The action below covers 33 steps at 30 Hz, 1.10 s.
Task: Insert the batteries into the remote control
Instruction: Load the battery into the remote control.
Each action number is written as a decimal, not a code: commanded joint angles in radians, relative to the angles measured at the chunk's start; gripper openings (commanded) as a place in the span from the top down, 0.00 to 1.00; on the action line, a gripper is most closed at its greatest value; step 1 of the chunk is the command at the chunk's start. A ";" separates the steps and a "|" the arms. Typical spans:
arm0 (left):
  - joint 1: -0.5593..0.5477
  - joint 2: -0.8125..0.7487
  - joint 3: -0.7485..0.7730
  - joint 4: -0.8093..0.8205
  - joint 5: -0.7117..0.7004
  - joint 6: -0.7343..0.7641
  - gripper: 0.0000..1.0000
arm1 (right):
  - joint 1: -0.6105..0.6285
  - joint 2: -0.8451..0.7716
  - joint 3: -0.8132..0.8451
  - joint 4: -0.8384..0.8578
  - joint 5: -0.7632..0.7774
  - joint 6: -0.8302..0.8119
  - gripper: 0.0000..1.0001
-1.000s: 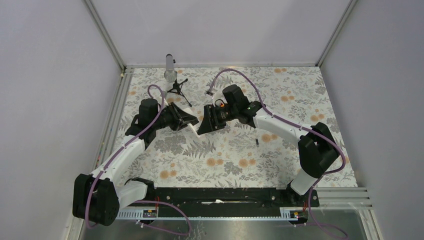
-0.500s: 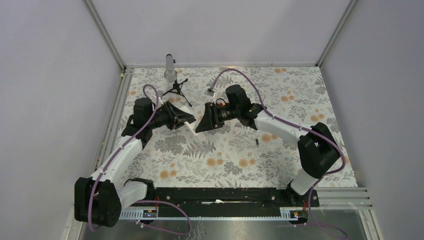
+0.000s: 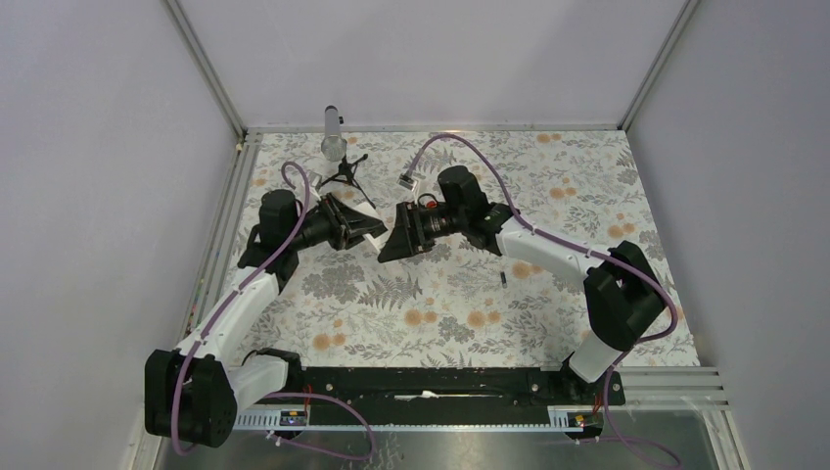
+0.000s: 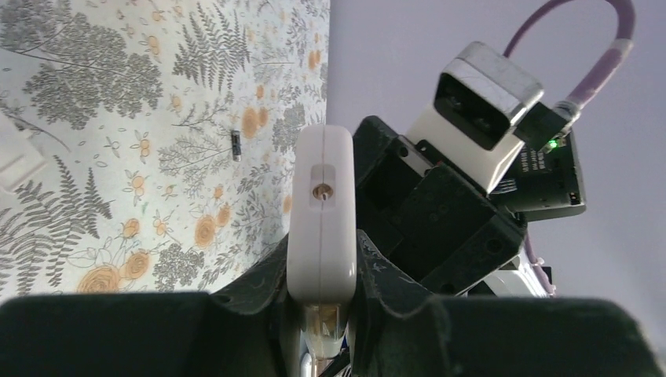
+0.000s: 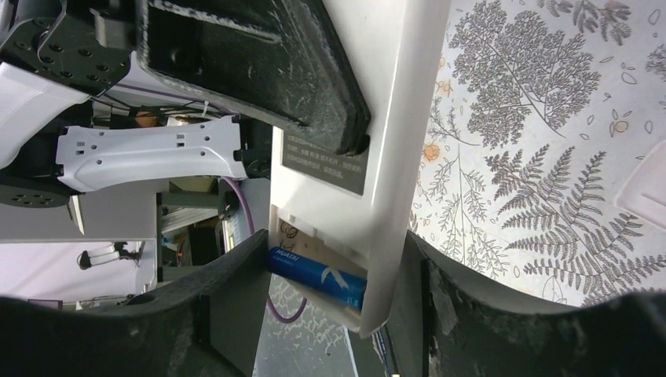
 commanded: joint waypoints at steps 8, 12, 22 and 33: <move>-0.003 -0.047 0.080 0.135 0.097 -0.058 1.00 | 0.019 -0.006 -0.017 -0.006 -0.019 0.017 0.25; -0.001 -0.051 0.075 0.091 0.096 0.013 1.00 | 0.018 -0.042 -0.032 0.078 -0.046 0.061 0.12; 0.002 -0.050 0.012 0.120 0.105 0.087 1.00 | 0.014 -0.090 -0.097 0.383 -0.154 0.277 0.06; 0.002 -0.066 -0.010 0.143 0.109 0.087 1.00 | 0.003 -0.072 -0.128 0.431 -0.149 0.350 0.37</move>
